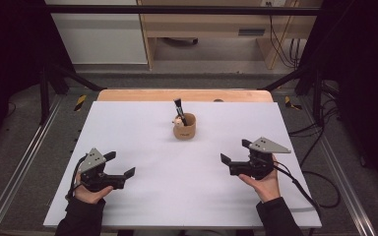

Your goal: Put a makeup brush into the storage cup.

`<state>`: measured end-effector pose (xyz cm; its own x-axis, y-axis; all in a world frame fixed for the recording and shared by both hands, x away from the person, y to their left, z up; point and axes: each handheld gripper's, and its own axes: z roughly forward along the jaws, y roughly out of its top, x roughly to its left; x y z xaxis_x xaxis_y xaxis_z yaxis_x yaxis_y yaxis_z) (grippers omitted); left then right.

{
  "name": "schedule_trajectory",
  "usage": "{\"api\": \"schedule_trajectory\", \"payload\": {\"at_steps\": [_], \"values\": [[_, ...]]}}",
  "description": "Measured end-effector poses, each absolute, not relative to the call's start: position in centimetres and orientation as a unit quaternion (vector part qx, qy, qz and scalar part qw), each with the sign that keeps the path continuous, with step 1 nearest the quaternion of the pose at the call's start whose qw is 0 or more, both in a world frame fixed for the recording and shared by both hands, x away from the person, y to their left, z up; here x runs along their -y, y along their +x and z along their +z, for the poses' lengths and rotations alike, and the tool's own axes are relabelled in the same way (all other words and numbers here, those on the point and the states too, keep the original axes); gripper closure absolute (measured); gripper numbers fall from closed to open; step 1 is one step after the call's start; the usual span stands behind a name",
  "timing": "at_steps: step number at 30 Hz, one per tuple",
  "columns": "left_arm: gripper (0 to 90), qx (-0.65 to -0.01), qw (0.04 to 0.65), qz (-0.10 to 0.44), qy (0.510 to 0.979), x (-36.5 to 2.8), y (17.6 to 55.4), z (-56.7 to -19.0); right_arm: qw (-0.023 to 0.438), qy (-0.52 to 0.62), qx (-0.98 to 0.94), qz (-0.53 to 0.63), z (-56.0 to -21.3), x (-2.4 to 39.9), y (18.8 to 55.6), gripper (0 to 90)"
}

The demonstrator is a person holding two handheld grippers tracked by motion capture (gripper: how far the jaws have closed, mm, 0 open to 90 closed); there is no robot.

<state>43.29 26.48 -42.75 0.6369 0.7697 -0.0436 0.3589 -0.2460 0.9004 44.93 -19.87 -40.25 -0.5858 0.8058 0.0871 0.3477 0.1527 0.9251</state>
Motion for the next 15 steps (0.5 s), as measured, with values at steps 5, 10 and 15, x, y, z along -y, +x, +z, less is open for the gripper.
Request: {"api": "schedule_trajectory", "payload": {"at_steps": [5, 10, 15], "values": [[5.3, -0.370, 0.490, 0.209, 0.761, -26.5, 43.2, -42.8, 0.224, 0.403, -0.727, 0.509, -41.0, 20.6, 44.5, 5.9], [5.3, -0.371, 0.492, 0.210, 0.759, -26.6, 43.2, -42.7, 0.226, 0.412, -0.727, 0.501, -41.6, 21.4, 44.0, 5.6], [5.3, -0.371, 0.494, 0.211, 0.758, -26.7, 43.1, -42.7, 0.222, 0.423, -0.724, 0.498, -42.2, 22.2, 43.4, 5.5]]}}
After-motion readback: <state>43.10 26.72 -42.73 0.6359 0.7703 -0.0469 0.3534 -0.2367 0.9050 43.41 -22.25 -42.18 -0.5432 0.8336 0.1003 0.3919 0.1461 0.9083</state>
